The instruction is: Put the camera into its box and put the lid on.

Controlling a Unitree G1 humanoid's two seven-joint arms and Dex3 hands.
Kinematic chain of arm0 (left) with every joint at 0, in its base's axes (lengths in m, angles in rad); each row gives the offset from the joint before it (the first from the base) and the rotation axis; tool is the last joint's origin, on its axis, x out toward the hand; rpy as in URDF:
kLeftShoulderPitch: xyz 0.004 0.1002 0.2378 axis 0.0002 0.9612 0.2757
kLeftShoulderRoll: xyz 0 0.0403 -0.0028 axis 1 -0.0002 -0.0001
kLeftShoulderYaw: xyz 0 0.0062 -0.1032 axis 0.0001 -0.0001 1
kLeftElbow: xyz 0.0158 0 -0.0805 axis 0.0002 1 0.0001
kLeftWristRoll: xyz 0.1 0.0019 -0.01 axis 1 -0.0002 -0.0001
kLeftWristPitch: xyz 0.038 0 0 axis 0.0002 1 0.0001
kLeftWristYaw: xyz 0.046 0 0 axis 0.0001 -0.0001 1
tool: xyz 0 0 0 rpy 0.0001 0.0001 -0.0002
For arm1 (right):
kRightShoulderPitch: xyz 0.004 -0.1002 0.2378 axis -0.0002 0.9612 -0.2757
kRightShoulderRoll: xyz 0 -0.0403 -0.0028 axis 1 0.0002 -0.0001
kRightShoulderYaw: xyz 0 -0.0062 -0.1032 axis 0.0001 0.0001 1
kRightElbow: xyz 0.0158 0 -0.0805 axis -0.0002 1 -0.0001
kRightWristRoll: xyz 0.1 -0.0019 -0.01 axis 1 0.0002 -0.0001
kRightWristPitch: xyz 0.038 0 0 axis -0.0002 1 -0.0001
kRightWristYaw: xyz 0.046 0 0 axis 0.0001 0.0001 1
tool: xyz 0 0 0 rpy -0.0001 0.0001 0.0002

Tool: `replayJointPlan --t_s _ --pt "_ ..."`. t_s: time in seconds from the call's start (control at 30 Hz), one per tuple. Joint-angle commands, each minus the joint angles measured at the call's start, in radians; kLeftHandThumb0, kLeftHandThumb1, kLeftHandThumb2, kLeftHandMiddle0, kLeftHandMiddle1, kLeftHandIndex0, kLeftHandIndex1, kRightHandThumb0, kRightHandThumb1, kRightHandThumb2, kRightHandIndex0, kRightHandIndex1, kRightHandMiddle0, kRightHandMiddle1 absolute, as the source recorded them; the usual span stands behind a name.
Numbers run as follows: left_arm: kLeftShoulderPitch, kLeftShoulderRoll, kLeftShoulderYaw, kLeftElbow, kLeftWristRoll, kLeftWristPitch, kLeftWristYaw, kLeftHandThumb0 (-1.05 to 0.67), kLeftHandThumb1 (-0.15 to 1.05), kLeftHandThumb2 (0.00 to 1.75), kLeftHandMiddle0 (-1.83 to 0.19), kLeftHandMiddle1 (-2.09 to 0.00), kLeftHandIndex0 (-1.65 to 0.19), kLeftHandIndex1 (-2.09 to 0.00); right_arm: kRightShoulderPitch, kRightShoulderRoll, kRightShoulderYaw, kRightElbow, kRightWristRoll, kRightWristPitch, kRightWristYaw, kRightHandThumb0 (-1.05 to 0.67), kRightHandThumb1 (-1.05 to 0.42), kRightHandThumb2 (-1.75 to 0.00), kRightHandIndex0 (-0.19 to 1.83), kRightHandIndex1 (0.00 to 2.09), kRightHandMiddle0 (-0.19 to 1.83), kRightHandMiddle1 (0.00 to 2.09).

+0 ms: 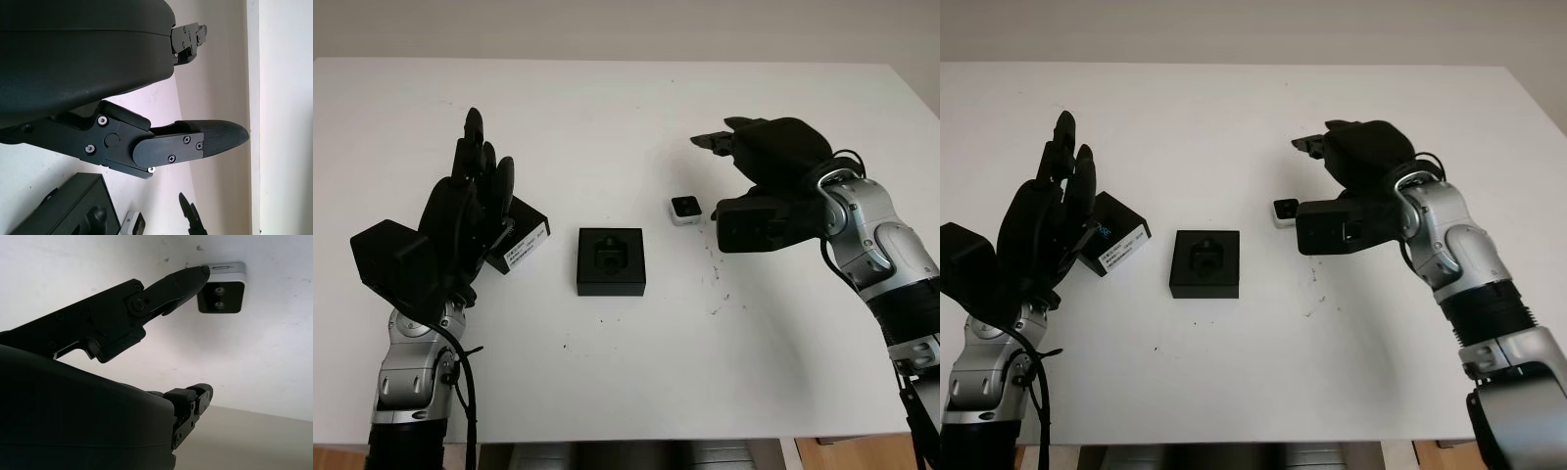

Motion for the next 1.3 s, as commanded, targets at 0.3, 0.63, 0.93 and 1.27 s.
replayJointPlan --t_s 0.3,0.63,0.93,1.27 --pt "-0.002 0.003 -0.001 -0.021 0.003 -0.001 -0.001 -0.77 1.05 0.55 0.19 0.00 0.19 0.00 0.020 0.047 0.007 0.133 0.043 -0.076 -0.117 -0.67 -0.82 -0.05 0.30 0.08 0.46 0.12" --pt "-0.004 0.006 -0.001 -0.014 0.004 -0.008 -0.010 -0.76 1.05 0.55 0.19 0.00 0.19 0.00 0.034 0.064 0.012 0.182 0.049 -0.110 -0.168 -0.64 -0.80 -0.05 0.36 0.09 0.56 0.12" --pt "-0.003 0.003 0.001 -0.015 0.002 -0.008 -0.008 -0.76 1.05 0.55 0.19 0.00 0.19 0.00 0.018 0.074 0.040 0.274 0.024 -0.144 -0.281 -0.60 -0.80 -0.05 0.43 0.11 0.66 0.14" --pt "0.004 0.002 -0.004 -0.019 0.013 -0.015 -0.003 -0.76 1.05 0.56 0.19 0.00 0.19 0.00 -0.017 0.094 0.077 0.415 -0.001 -0.180 -0.426 -0.55 -0.82 -0.06 0.52 0.12 0.77 0.18"
